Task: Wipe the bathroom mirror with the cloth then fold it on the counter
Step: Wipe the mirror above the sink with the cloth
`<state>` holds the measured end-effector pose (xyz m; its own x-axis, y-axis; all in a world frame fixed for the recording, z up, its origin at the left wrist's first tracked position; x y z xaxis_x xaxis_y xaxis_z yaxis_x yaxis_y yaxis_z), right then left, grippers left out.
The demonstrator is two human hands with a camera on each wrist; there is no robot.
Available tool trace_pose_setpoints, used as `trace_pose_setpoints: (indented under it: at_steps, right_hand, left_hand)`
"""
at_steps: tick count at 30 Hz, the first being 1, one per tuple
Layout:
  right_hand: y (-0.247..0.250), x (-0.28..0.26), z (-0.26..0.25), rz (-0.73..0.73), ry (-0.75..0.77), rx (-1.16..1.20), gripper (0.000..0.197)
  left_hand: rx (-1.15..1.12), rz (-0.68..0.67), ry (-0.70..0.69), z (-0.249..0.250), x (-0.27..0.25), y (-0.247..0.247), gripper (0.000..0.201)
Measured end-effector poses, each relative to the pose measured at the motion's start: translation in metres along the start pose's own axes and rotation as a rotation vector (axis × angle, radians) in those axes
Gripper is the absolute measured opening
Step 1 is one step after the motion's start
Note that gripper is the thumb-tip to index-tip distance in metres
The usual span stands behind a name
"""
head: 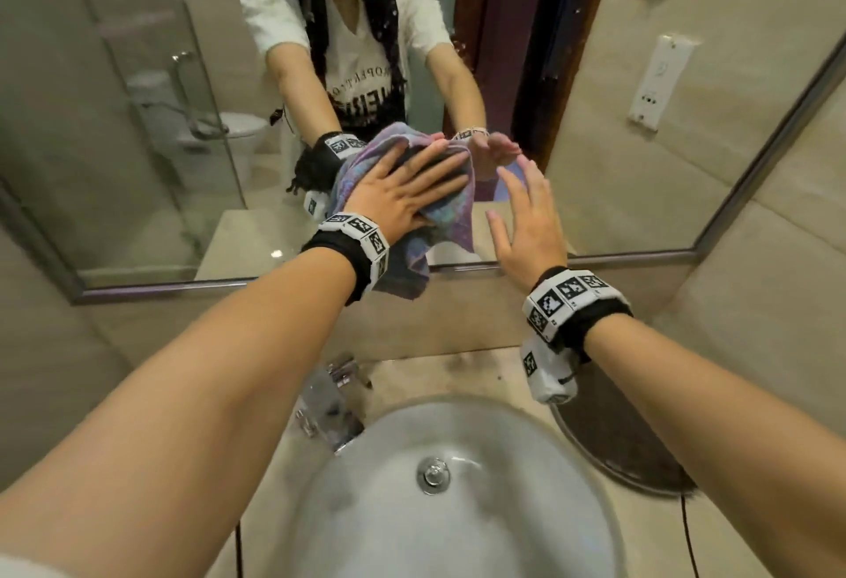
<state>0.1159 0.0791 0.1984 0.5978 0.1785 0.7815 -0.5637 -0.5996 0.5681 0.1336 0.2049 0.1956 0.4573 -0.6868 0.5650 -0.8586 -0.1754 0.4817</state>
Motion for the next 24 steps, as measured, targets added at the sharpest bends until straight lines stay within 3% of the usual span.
trace_pose_setpoints:
  at_steps: [5, 12, 17, 24]
  right_hand:
    - [-0.02, 0.03, -0.08, 0.048, 0.077, 0.086, 0.047]
    - [-0.041, 0.053, -0.138, 0.068, 0.121, 0.161, 0.051]
    - [-0.037, 0.067, -0.171, 0.099, 0.274, 0.163, 0.048]
    - [-0.005, 0.131, -0.21, 0.181, 0.371, 0.097, 0.052]
  left_hand:
    - [0.039, 0.031, 0.067, -0.063, -0.037, 0.017, 0.075]
    - [0.104, 0.049, 0.089, -0.13, -0.066, 0.042, 0.069]
    - [0.109, 0.005, 0.127, -0.156, -0.065, 0.052, 0.064]
    - [0.031, -0.107, 0.28, -0.209, -0.04, 0.084, 0.065]
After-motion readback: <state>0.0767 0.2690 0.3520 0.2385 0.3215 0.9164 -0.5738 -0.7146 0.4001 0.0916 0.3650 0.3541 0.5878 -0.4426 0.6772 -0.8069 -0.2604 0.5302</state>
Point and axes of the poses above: each hand's wrist, its own x-axis towards the middle knuckle, its own y-axis out of the back of the hand, z = x × y, the point moved 10 cm from there along x, towards the middle knuckle, and after that the axes turned 4 degrees about z, right-handed, at the moved point
